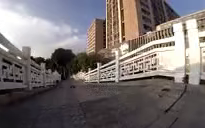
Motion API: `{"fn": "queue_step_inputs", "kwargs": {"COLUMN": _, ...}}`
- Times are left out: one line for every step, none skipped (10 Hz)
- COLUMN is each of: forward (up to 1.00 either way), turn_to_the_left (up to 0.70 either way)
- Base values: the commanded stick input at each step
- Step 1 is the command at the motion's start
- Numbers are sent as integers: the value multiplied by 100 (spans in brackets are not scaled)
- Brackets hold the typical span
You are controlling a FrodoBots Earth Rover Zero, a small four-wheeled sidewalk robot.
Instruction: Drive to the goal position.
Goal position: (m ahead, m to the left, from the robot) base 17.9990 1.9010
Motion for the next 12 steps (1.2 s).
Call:
{"fn": "queue_step_inputs", "kwargs": {"forward": 45, "turn_to_the_left": 1}}
{"fn": "queue_step_inputs", "kwargs": {"forward": 45, "turn_to_the_left": 3}}
{"fn": "queue_step_inputs", "kwargs": {"forward": 45, "turn_to_the_left": 14}}
{"fn": "queue_step_inputs", "kwargs": {"forward": 45, "turn_to_the_left": 26}}
{"fn": "queue_step_inputs", "kwargs": {"forward": 45, "turn_to_the_left": 27}}
{"fn": "queue_step_inputs", "kwargs": {"forward": 45, "turn_to_the_left": 17}}
{"fn": "queue_step_inputs", "kwargs": {"forward": 45, "turn_to_the_left": 4}}
{"fn": "queue_step_inputs", "kwargs": {"forward": 45, "turn_to_the_left": 0}}
{"fn": "queue_step_inputs", "kwargs": {"forward": 45, "turn_to_the_left": 0}}
{"fn": "queue_step_inputs", "kwargs": {"forward": 45, "turn_to_the_left": 0}}
{"fn": "queue_step_inputs", "kwargs": {"forward": 45, "turn_to_the_left": 0}}
{"fn": "queue_step_inputs", "kwargs": {"forward": 45, "turn_to_the_left": 0}}
